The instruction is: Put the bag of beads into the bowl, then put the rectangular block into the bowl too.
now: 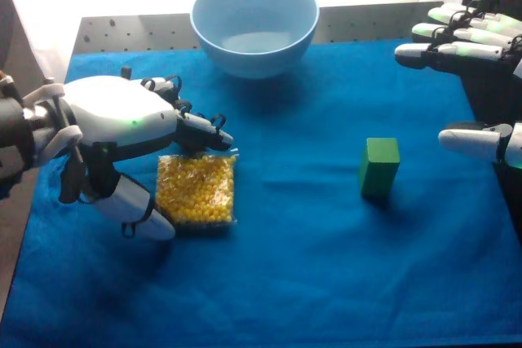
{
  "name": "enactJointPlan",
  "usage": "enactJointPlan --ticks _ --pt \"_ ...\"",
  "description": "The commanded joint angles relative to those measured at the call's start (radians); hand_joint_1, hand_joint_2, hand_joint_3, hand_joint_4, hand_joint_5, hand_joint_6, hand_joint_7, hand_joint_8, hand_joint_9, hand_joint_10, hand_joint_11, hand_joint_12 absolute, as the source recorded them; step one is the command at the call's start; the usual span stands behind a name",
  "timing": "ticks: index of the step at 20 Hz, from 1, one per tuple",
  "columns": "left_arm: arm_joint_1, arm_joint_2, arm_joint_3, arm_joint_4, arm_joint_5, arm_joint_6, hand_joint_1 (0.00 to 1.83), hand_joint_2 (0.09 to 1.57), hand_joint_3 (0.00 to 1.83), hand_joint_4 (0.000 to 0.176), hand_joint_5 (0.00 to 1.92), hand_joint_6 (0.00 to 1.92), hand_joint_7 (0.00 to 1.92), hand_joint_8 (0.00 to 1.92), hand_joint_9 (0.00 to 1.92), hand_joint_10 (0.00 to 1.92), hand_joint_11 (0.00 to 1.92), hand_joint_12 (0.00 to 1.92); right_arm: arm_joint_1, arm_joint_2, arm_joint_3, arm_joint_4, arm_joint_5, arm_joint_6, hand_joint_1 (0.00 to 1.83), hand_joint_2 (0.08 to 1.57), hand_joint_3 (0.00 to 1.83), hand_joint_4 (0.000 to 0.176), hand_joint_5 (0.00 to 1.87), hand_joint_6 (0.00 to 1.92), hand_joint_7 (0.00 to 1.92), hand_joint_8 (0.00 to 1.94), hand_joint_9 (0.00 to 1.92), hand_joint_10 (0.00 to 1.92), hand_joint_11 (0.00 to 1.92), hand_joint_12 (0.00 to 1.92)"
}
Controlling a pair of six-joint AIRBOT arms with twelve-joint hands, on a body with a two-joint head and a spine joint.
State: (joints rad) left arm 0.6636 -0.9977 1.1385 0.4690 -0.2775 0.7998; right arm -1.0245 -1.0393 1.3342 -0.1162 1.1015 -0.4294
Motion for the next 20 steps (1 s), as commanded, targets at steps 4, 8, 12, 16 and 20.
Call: enactJointPlan --ticks 4,8,12,16,20 --pt "-0.002 -0.005 0.011 -0.085 -0.048 0.046 1.13 1.07 0.0 0.0 1.0 0.67 0.94 0.95 0.6 1.38 0.03 1.56 0.016 0.0 0.002 0.031 0.115 0.004 0.61 1.23 0.0 0.074 0.34 0.0 0.2 0.0 0.06 0.0 0.01 0.0" --pt "-0.002 0.013 0.011 -0.135 -0.101 0.046 1.24 1.13 0.01 0.0 0.95 0.95 0.91 1.2 0.56 1.47 0.07 1.69 0.016 -0.002 0.002 0.031 0.115 0.004 0.58 1.24 0.0 0.072 0.35 0.01 0.2 0.0 0.07 0.0 0.01 0.01" --pt "-0.029 0.083 -0.026 -0.161 -0.207 0.046 1.26 1.13 0.0 0.0 1.1 0.53 0.89 1.37 0.64 1.53 0.31 1.91 0.016 -0.003 0.003 0.032 0.115 0.004 0.59 1.24 0.0 0.064 0.36 0.01 0.21 0.0 0.07 0.0 0.03 0.01" --pt "-0.164 0.115 -0.02 -0.156 -0.304 0.047 1.25 1.11 0.0 0.0 1.05 0.68 0.96 1.22 0.8 1.25 0.64 1.63 0.016 -0.007 0.007 0.039 0.115 0.004 0.59 1.24 0.0 0.079 0.38 0.01 0.23 0.01 0.09 0.01 0.03 0.01" --pt "-0.324 0.01 0.091 -0.234 -0.287 0.14 1.26 1.09 0.0 0.0 1.14 0.54 0.99 1.16 0.84 1.06 0.57 1.67 0.016 -0.023 0.027 0.035 0.115 0.004 0.59 1.26 0.0 0.057 0.36 0.0 0.22 0.0 0.08 0.0 0.01 0.01"
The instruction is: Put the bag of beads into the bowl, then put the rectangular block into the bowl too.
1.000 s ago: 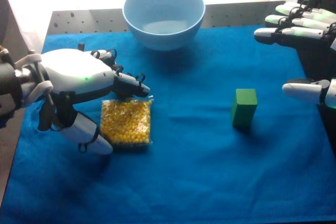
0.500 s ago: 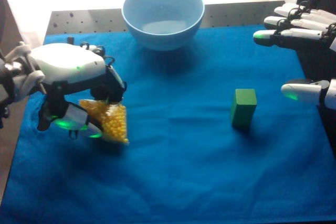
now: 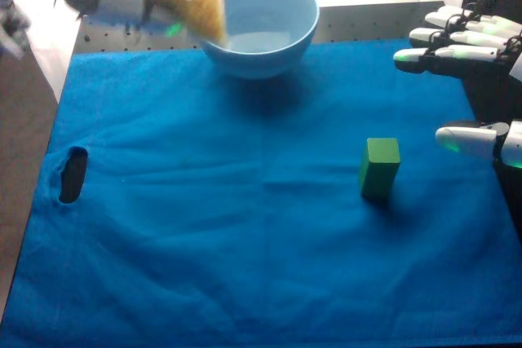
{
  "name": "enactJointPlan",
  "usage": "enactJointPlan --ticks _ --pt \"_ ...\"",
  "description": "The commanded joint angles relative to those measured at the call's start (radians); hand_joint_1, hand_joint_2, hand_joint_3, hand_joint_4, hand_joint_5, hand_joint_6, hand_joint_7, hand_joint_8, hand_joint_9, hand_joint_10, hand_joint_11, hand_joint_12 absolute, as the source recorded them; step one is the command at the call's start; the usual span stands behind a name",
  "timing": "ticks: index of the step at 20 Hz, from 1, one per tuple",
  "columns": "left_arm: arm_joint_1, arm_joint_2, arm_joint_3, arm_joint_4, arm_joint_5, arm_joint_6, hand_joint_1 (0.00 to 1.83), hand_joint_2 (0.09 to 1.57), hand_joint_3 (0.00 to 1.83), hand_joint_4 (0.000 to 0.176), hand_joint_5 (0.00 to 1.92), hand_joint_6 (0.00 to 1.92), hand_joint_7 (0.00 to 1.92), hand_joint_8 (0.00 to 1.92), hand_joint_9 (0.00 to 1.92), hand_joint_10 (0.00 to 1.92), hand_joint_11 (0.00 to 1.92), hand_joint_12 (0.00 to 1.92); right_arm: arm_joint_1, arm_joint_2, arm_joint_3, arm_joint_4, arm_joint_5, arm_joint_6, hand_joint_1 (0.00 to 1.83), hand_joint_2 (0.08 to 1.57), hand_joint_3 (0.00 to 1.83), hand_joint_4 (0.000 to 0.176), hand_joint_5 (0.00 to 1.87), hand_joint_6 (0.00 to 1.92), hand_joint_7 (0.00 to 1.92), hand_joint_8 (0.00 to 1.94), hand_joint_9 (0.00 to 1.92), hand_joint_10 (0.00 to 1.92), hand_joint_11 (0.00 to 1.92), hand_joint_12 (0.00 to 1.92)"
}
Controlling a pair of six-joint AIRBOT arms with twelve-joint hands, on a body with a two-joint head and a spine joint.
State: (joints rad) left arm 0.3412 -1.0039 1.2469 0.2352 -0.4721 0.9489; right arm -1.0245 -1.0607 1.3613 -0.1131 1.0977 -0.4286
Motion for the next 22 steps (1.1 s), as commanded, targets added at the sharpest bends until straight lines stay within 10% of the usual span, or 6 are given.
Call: enactJointPlan --ticks 1,8,9,11,19,22 --pt "-0.027 -0.029 0.023 -0.033 -0.077 0.028 1.25 1.09 0.0 0.0 1.13 0.58 0.97 1.15 0.83 0.96 0.5 1.55 0.016 -0.006 0.005 0.029 0.119 0.003 0.59 1.25 0.0 0.053 0.37 0.0 0.22 0.0 0.09 0.0 0.02 0.01" --pt "-0.087 -0.299 0.328 -0.165 0.097 0.097 1.27 1.09 0.0 0.0 1.15 0.45 1.0 1.18 0.98 0.8 0.71 1.44 0.064 -0.047 0.055 -0.027 0.119 0.003 0.61 1.27 0.0 0.037 0.39 0.0 0.24 0.0 0.1 0.0 0.03 0.02" --pt "-0.087 -0.319 0.353 -0.172 0.115 0.097 1.1 1.03 0.0 0.0 0.9 0.14 0.8 0.69 0.79 0.75 0.52 1.48 0.067 -0.047 0.057 -0.03 0.119 0.003 0.67 1.27 0.0 0.072 0.4 0.0 0.24 0.0 0.09 0.0 0.02 0.01" --pt "-0.087 -0.343 0.387 -0.177 0.142 0.097 0.9 0.96 0.0 0.115 0.59 0.0 0.58 0.08 0.48 0.44 0.15 1.29 0.073 -0.047 0.058 -0.039 0.119 0.003 0.69 1.28 0.0 0.1 0.4 0.0 0.23 0.0 0.1 0.0 0.05 0.03" --pt "-0.061 -0.211 0.234 -0.141 0.051 0.098 0.76 0.99 0.01 0.161 0.32 0.0 0.3 0.0 0.29 0.0 0.0 0.72 0.081 -0.043 0.048 -0.071 0.12 0.003 0.61 1.26 0.0 0.086 0.3 0.0 0.17 0.0 0.02 0.0 0.0 0.0" --pt "-0.028 -0.085 0.094 -0.048 0.038 0.098 0.81 1.0 0.0 0.158 0.33 0.0 0.39 0.01 0.4 0.03 0.0 1.08 0.087 -0.039 0.048 -0.104 0.12 0.003 0.62 1.24 0.0 0.12 0.26 0.0 0.17 0.0 0.08 0.02 0.11 0.05"
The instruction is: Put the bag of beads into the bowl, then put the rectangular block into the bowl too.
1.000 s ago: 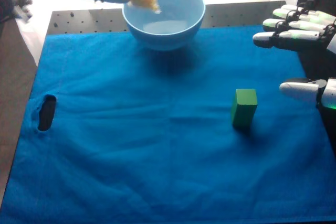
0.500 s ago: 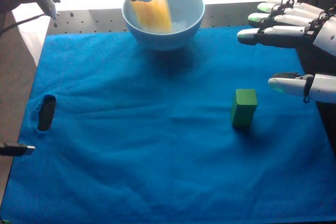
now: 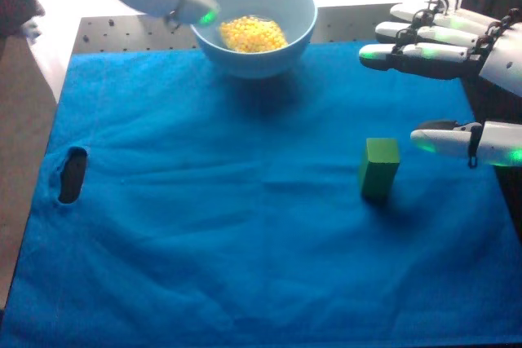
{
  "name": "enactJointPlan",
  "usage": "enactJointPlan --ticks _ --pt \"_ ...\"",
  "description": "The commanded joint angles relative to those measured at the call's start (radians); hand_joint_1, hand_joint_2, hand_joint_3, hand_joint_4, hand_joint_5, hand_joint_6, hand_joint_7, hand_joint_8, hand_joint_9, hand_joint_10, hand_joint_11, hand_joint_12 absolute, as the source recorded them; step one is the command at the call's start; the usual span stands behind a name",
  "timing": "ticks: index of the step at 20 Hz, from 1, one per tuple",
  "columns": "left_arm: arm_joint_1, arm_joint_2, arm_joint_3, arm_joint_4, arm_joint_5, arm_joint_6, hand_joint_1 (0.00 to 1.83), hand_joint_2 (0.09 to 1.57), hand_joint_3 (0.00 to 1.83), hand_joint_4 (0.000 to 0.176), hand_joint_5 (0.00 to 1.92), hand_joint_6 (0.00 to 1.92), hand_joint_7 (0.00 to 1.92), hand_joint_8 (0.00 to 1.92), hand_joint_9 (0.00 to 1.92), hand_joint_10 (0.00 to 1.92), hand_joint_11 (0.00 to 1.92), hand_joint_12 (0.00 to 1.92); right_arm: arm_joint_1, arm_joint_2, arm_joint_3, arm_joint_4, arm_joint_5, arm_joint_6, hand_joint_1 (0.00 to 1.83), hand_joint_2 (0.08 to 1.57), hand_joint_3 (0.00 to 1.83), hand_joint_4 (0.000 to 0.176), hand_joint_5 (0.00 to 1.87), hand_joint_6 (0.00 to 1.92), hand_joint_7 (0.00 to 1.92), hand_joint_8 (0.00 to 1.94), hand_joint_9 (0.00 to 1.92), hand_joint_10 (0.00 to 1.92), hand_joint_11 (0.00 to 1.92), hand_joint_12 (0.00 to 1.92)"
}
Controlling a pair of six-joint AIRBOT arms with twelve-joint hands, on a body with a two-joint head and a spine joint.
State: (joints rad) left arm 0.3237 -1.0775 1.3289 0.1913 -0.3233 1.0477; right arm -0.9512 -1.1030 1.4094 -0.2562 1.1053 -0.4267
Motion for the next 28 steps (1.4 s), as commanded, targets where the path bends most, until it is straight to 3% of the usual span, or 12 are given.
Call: enactJointPlan --ticks 1,2,4,6,9,10,11,13,15,18,24,28 --pt "0.009 0.022 -0.024 -0.001 -0.125 -0.001 0.81 1.0 0.0 0.156 0.33 0.0 0.4 0.0 0.42 0.03 0.0 1.16 0.014 0.006 -0.001 0.03 0.112 0.001 0.63 1.23 0.0 0.126 0.25 0.0 0.17 0.0 0.08 0.02 0.12 0.05" --pt "0.048 0.079 -0.087 0.001 -0.146 -0.001 0.82 0.99 0.0 0.108 0.36 0.0 0.35 0.01 0.3 0.03 0.0 0.85 0.014 0.01 -0.005 0.012 0.112 0.001 0.61 1.21 0.0 0.106 0.24 0.0 0.18 0.0 0.11 0.02 0.12 0.05" --pt "0.104 0.161 -0.179 0.016 -0.174 -0.001 0.81 0.99 0.0 0.081 0.4 0.01 0.36 0.01 0.29 0.01 0.0 0.74 0.019 0.02 -0.017 -0.018 0.112 0.001 0.58 1.2 0.0 0.072 0.19 0.0 0.15 0.0 0.11 0.0 0.11 0.05" --pt "0.178 0.237 -0.266 -0.001 -0.253 -0.001 0.77 0.99 0.0 0.079 0.39 0.0 0.32 0.0 0.23 0.0 0.0 0.55 0.023 0.026 -0.029 -0.03 0.112 0.001 0.6 1.19 0.0 0.02 0.09 0.0 0.04 0.0 0.03 0.0 0.1 0.04" --pt "0.308 0.308 -0.355 -0.098 -0.406 -0.003 0.87 0.97 0.0 0.05 0.38 0.0 0.31 0.0 0.23 0.0 0.0 0.57 0.023 0.024 -0.034 -0.05 0.103 0.001 0.58 1.11 0.0 0.0 0.11 0.0 0.06 0.0 0.05 0.0 0.14 0.04" --pt "0.339 0.317 -0.368 -0.124 -0.44 -0.003 0.9 0.94 0.0 0.024 0.4 0.0 0.34 0.0 0.29 0.01 0.0 0.78 0.023 0.023 -0.036 -0.056 0.1 0.001 0.54 1.05 0.0 0.043 0.11 0.0 0.06 0.0 0.03 0.0 0.09 0.02" --pt "0.392 0.328 -0.386 -0.168 -0.498 -0.004 0.9 0.93 0.0 0.017 0.41 0.0 0.34 0.0 0.31 0.01 0.0 0.85 0.023 0.02 -0.037 -0.063 0.096 0.001 0.54 1.04 0.0 0.054 0.11 0.0 0.06 0.0 0.02 0.0 0.08 0.01" --pt "0.49 0.343 -0.414 -0.234 -0.592 -0.011 0.78 0.94 0.0 0.051 0.34 0.0 0.3 0.0 0.25 0.0 0.0 0.57 0.024 0.009 -0.036 -0.079 0.073 0.001 0.49 0.99 0.0 0.147 0.14 0.01 0.07 0.0 0.01 0.0 0.03 0.0" --pt "0.531 0.343 -0.423 -0.257 -0.632 -0.031 0.81 0.95 0.0 0.0 0.35 0.0 0.31 0.0 0.28 0.01 0.0 0.6 0.03 -0.001 -0.031 -0.09 0.056 0.001 0.51 0.99 0.0 0.157 0.16 0.01 0.09 0.01 0.04 0.01 0.05 0.01" --pt "0.545 0.33 -0.423 -0.265 -0.63 -0.039 0.8 0.94 0.0 0.009 0.37 0.0 0.37 0.0 0.35 0.01 0.0 0.91 0.044 -0.022 -0.017 -0.104 0.029 0.001 0.55 0.97 0.0 0.14 0.17 0.0 0.16 0.01 0.12 0.02 0.13 0.05" --pt "0.6 0.308 -0.422 -0.316 -0.627 -0.04 0.81 0.97 0.0 0.016 0.35 0.0 0.34 0.0 0.31 0.0 0.01 0.66 0.068 -0.066 0.021 -0.114 -0.007 0.001 0.66 0.99 0.0 0.033 0.44 0.01 0.34 0.01 0.28 0.02 0.21 0.13" --pt "0.616 0.301 -0.42 -0.333 -0.627 -0.04 0.85 0.97 0.0 0.008 0.37 0.0 0.34 0.0 0.31 0.0 0.0 0.67 0.07 -0.076 0.028 -0.113 -0.011 0.001 0.84 1.0 0.0 0.001 0.65 0.01 0.63 0.01 0.56 0.0 0.32 0.4"
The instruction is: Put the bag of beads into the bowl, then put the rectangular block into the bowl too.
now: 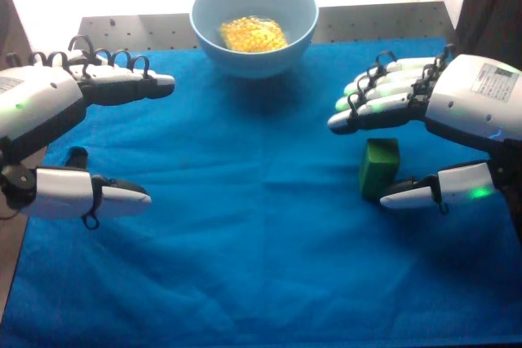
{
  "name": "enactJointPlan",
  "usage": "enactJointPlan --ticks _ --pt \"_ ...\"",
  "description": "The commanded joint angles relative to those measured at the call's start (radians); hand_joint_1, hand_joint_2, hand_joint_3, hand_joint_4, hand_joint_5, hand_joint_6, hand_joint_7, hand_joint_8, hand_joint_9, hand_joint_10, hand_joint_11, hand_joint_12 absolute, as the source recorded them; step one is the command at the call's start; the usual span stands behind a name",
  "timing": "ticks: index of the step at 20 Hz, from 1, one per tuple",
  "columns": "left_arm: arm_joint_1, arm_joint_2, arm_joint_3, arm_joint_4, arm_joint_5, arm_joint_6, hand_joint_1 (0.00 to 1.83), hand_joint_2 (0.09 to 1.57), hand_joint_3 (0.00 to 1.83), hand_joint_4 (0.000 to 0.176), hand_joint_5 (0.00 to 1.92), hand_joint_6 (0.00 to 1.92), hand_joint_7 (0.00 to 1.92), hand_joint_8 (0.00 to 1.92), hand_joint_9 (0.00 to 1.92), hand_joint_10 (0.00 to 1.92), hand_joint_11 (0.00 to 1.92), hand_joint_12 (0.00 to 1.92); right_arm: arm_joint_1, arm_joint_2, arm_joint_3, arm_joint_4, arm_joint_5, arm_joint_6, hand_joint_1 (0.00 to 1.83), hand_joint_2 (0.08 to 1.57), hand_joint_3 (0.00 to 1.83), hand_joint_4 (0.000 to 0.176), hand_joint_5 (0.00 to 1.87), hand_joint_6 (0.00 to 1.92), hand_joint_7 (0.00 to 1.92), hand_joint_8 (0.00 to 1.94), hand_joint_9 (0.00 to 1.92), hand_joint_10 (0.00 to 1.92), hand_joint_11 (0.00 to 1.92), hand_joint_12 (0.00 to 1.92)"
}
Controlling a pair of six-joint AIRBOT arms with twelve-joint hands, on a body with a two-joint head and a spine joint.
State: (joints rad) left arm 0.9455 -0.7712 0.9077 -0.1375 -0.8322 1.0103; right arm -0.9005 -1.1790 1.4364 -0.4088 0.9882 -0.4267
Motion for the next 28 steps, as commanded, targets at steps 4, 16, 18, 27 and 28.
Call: enactJointPlan --ticks 4,16,18,27,28 --pt "0.005 -0.011 0.001 -0.011 -0.119 -0.009 0.87 0.97 0.0 0.014 0.37 0.0 0.32 0.0 0.27 0.0 0.0 0.63 0.019 -0.009 0.004 0.042 0.105 0.001 0.94 1.02 0.0 0.0 0.87 0.01 1.02 0.03 0.99 0.12 0.43 1.25" --pt "0.048 -0.023 0.001 -0.038 -0.139 -0.03 0.82 0.98 0.0 0.0 0.4 0.0 0.39 0.01 0.34 0.01 0.0 0.83 0.044 0.001 -0.019 0.08 0.183 0.001 1.18 1.05 0.0 0.0 1.13 0.72 1.04 1.53 1.11 1.91 1.2 1.92" --pt "0.062 -0.026 0.0 -0.062 -0.163 -0.03 0.82 0.99 0.0 0.0 0.39 0.0 0.4 0.0 0.35 0.01 0.0 0.85 0.105 0.001 -0.014 0.085 0.205 0.001 1.19 1.04 0.0 0.0 1.16 0.66 1.05 1.59 1.14 1.92 1.24 1.92" --pt "0.137 -0.041 0.011 -0.152 -0.27 -0.047 0.72 0.99 0.0 0.025 0.37 0.0 0.38 0.0 0.3 0.01 0.03 0.54 0.4 -0.205 0.242 0.149 0.118 0.001 1.29 1.04 0.0 0.0 1.33 0.07 1.13 1.01 1.15 1.18 0.95 1.61" --pt "0.136 -0.044 0.015 -0.149 -0.268 -0.051 0.73 0.99 0.0 0.036 0.38 0.0 0.39 0.01 0.32 0.01 0.03 0.54 0.418 -0.235 0.272 0.151 0.095 0.001 1.23 1.01 0.0 0.0 1.32 0.3 1.24 0.87 1.21 1.39 1.11 1.8"
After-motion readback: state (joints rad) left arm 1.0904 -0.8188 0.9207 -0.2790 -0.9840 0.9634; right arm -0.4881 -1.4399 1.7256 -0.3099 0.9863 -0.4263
